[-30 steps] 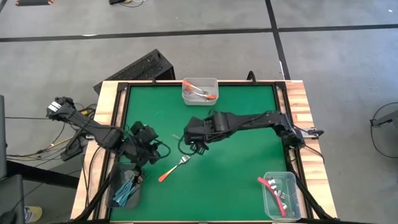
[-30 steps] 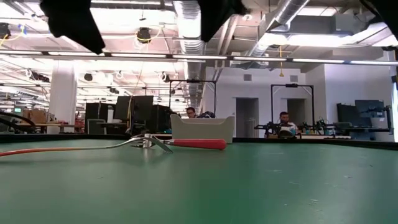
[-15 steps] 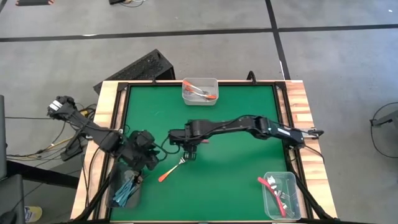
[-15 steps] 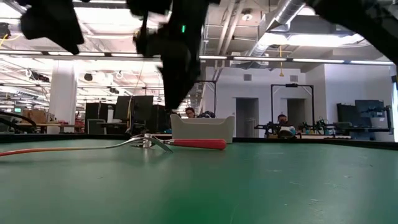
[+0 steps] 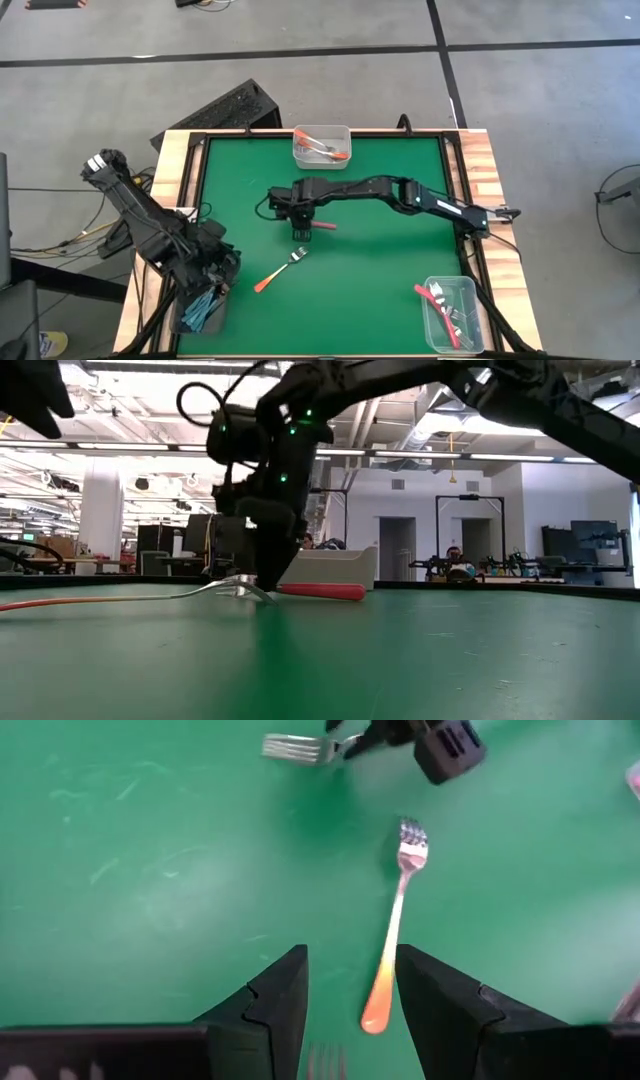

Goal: Sort silverware by color (type)
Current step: Put the pink fork into the transparent bin

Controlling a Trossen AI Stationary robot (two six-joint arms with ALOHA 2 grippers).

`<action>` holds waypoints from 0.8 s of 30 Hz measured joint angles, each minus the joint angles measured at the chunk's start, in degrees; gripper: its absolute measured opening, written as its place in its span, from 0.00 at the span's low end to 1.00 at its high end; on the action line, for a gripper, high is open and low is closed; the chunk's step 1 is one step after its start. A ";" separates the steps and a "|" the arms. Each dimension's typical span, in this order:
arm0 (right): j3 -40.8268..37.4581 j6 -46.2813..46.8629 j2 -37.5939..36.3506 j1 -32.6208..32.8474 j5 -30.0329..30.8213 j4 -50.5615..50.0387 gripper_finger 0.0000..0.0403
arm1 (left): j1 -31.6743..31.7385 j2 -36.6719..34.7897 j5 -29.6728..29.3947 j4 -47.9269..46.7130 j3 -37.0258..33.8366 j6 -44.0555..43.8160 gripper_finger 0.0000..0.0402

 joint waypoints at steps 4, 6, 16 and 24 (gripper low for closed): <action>0.16 -0.15 1.34 -0.56 -2.84 0.42 0.40 | -0.32 0.01 0.09 -2.23 0.00 -1.67 0.34; 0.39 1.09 2.14 -0.51 -2.61 -0.17 0.38 | -0.32 0.01 0.26 -2.98 0.00 -1.68 0.34; -0.34 14.26 -1.31 -0.57 -4.28 -7.37 0.05 | -0.28 0.01 -0.16 -4.31 -0.06 -0.92 0.35; 0.02 20.69 -11.06 0.07 0.71 -12.20 0.03 | 2.79 0.03 -0.85 -3.81 -1.43 6.76 0.35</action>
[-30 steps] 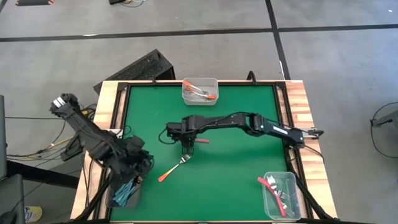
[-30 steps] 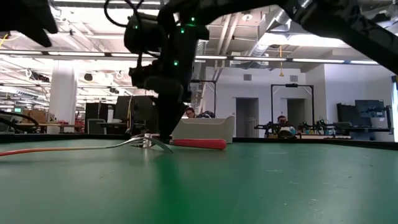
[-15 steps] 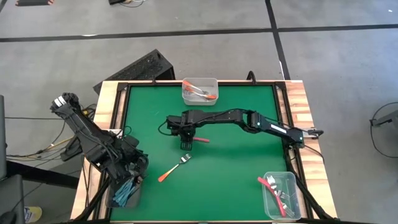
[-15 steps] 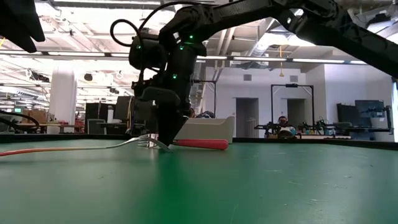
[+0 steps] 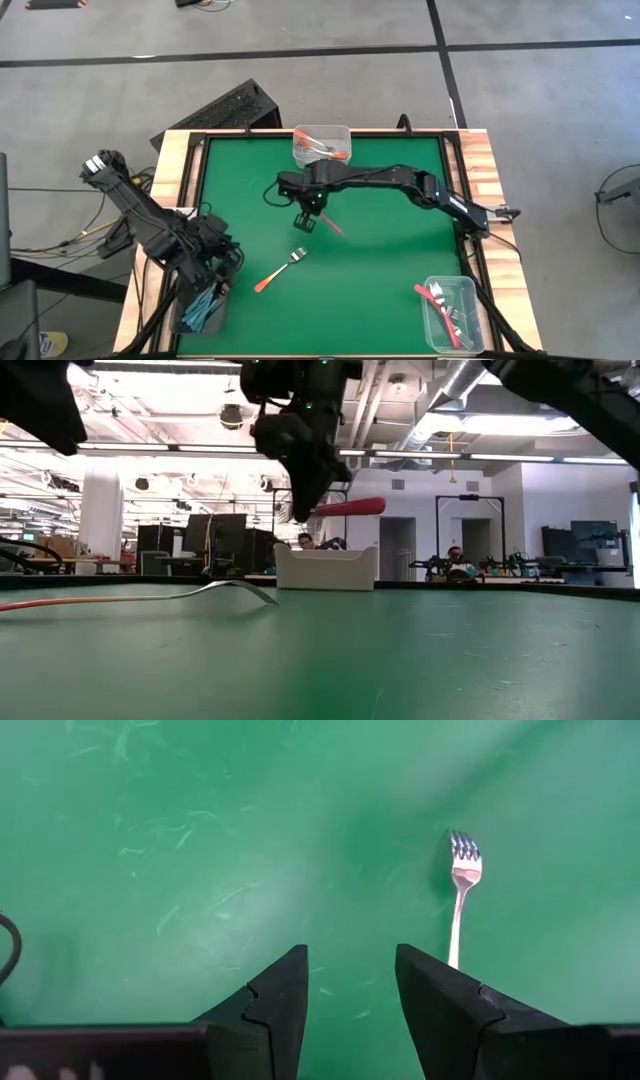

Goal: Sort silverware by color (type)
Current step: Put the pink fork into the transparent bin

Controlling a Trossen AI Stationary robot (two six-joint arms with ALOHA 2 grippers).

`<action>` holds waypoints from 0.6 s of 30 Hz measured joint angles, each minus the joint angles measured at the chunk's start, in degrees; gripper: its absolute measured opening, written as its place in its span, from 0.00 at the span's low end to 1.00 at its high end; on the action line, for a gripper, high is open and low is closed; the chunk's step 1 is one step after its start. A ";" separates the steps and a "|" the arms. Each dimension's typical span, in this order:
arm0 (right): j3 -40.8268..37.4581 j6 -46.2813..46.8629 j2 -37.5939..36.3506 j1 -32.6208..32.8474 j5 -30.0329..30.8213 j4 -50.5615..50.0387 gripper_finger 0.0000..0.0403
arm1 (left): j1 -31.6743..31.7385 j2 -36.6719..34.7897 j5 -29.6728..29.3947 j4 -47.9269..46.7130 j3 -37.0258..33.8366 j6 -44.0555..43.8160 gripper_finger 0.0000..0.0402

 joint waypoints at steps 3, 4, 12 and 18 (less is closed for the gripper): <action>-0.26 2.86 -2.27 2.10 2.71 -2.54 0.03 | 1.59 -0.02 1.17 0.63 -0.06 2.86 0.35; -0.26 3.93 -3.72 2.97 3.90 -3.19 0.04 | 2.11 -0.02 1.22 1.23 -0.06 4.16 0.35; -0.07 14.29 -11.92 9.40 14.92 -10.21 0.04 | 7.09 -0.02 2.61 8.38 -0.06 23.31 0.35; -5.45 24.09 -18.11 14.00 22.30 -13.49 0.04 | 13.26 -0.02 4.88 15.23 -0.06 35.87 0.35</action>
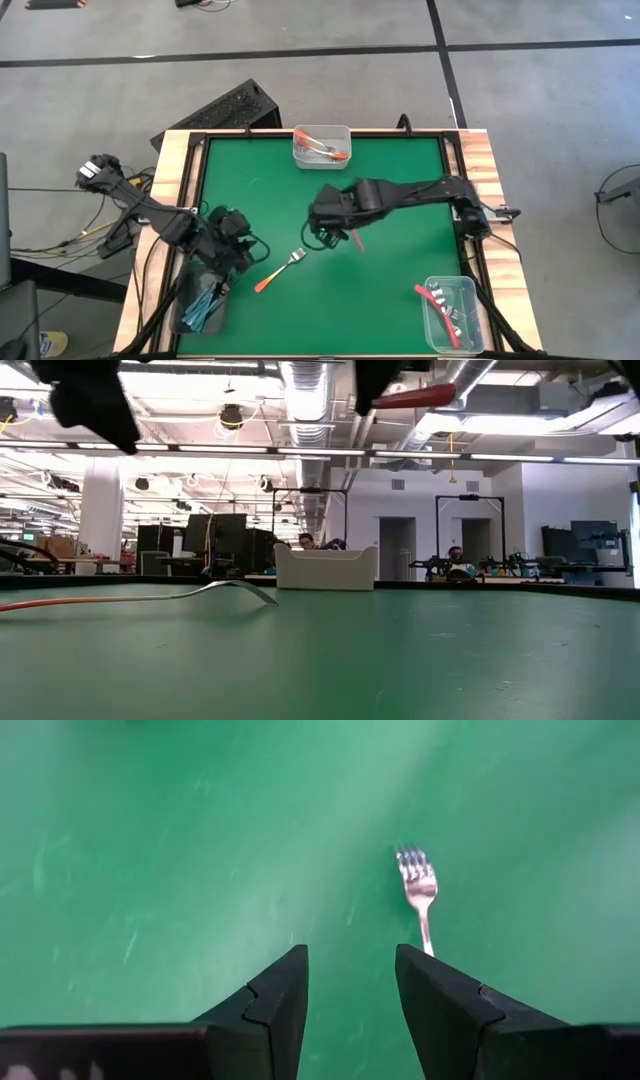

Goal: Sort silverware by color (type)
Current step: Put the pink fork into the transparent bin

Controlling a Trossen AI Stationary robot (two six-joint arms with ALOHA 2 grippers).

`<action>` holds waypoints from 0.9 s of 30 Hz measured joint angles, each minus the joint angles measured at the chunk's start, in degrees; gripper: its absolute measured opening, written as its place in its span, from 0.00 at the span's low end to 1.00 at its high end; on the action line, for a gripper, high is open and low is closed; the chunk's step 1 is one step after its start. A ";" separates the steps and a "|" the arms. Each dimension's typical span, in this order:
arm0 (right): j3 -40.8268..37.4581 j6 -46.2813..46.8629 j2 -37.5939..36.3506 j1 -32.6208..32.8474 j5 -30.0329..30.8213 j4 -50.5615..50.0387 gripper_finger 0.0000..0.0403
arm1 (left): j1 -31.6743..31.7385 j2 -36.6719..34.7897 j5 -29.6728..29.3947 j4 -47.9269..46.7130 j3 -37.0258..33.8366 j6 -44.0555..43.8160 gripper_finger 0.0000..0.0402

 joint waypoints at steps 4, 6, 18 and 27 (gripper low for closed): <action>-14.41 10.55 -7.31 3.79 0.49 1.45 0.04 | 3.85 0.00 2.41 4.65 0.00 5.10 0.35; -23.07 16.55 -12.29 6.20 0.38 4.99 0.04 | 5.10 0.00 2.43 6.37 0.00 6.96 0.35; -50.86 52.93 -33.35 26.42 -3.01 12.73 0.04 | 14.61 0.02 7.18 17.36 0.00 20.49 0.35; -50.85 67.94 -31.15 43.78 -11.65 6.66 0.05 | 20.20 0.02 7.44 25.41 0.00 26.41 0.35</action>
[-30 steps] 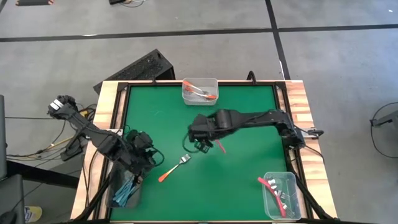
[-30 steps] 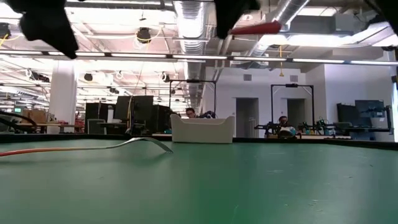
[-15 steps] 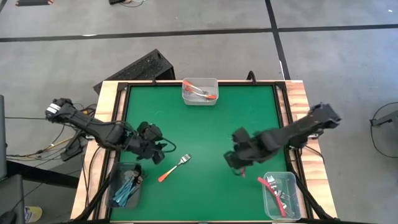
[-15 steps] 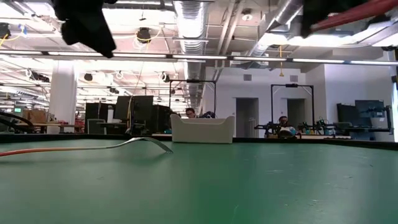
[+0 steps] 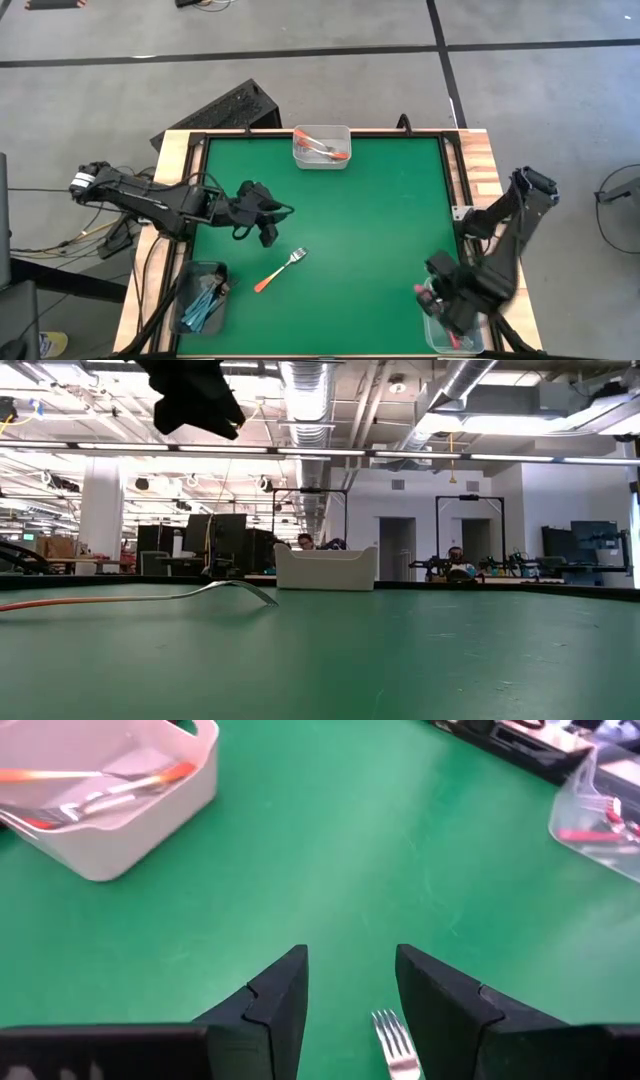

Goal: Sort silverware by color (type)
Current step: Put the pink fork into the transparent bin, then put the orange fork into the white bin

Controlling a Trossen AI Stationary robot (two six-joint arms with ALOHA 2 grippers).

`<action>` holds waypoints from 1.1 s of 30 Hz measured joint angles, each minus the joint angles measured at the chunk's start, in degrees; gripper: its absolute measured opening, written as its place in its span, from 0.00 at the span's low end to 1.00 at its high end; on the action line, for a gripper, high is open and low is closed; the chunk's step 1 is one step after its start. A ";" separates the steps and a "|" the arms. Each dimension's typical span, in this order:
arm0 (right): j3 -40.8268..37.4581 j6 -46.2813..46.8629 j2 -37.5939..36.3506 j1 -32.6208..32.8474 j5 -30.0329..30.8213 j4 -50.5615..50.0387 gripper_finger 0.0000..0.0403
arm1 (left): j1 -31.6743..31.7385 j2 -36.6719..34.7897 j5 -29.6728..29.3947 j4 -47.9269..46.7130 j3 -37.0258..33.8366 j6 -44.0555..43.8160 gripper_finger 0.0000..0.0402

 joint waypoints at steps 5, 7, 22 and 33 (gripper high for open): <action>0.00 9.03 2.06 6.69 0.02 -0.10 0.09 | 2.07 0.00 0.00 0.20 0.00 1.45 0.35; 0.00 9.35 3.50 8.20 -1.76 0.07 0.11 | 2.61 0.00 0.05 0.21 0.00 1.63 0.35; 0.00 14.05 7.56 8.42 -5.24 -2.68 0.39 | 4.50 0.89 7.10 0.89 0.04 3.94 0.35; 0.00 5.61 -0.20 -5.93 17.56 -2.94 0.55 | 4.03 16.53 21.68 1.32 0.04 -2.29 0.34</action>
